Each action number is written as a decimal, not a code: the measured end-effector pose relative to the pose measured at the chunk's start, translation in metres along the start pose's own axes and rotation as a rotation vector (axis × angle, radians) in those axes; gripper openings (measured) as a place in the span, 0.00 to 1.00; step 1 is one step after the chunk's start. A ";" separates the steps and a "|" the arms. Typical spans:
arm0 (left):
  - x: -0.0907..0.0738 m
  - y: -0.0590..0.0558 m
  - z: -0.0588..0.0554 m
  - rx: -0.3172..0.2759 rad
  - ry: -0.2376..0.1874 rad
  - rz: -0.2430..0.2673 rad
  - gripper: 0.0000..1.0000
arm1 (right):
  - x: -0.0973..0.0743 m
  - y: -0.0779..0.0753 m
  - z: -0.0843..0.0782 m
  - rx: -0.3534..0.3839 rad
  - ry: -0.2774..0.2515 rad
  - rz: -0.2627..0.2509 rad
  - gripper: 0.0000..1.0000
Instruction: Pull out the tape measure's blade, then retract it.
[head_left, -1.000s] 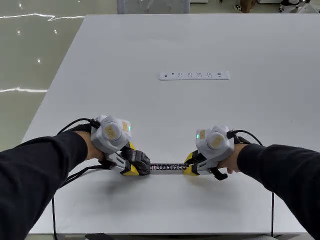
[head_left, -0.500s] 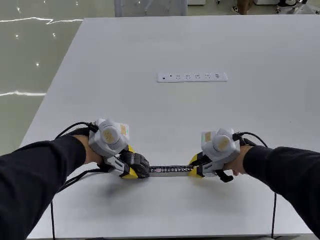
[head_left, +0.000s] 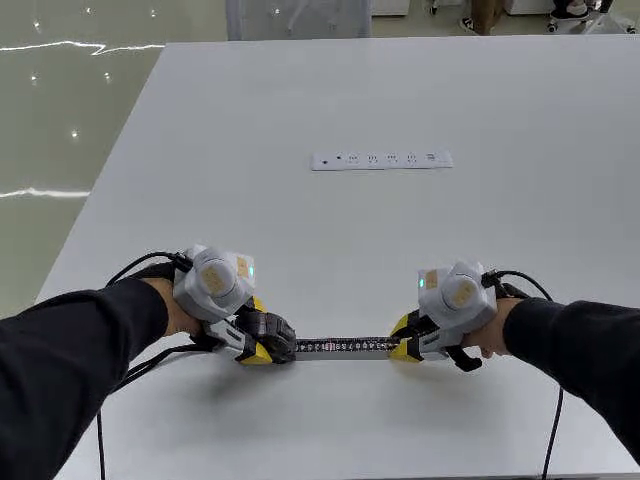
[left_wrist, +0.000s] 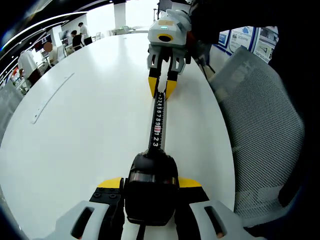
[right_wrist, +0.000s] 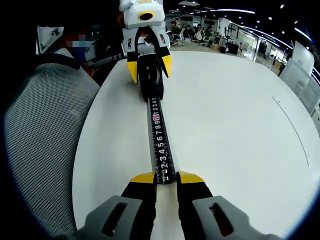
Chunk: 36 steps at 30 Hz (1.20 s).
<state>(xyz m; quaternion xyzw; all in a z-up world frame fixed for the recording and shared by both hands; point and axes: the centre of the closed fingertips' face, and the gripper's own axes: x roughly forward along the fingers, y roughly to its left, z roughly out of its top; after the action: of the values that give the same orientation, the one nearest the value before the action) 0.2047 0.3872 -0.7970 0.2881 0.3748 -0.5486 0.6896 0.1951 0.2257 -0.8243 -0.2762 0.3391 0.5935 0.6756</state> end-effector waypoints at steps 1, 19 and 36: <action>0.000 0.000 0.000 -0.001 0.000 0.000 0.35 | -0.001 -0.001 -0.001 -0.001 0.000 -0.001 0.11; 0.001 0.000 0.000 -0.002 0.007 0.003 0.35 | -0.017 -0.005 -0.021 0.011 -0.005 -0.011 0.11; 0.001 0.001 0.000 0.003 0.023 0.001 0.34 | -0.023 -0.007 -0.029 0.010 -0.010 -0.002 0.11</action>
<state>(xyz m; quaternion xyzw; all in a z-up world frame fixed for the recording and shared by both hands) 0.2054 0.3869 -0.7982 0.2956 0.3818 -0.5455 0.6851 0.1967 0.1877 -0.8241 -0.2700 0.3383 0.5924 0.6795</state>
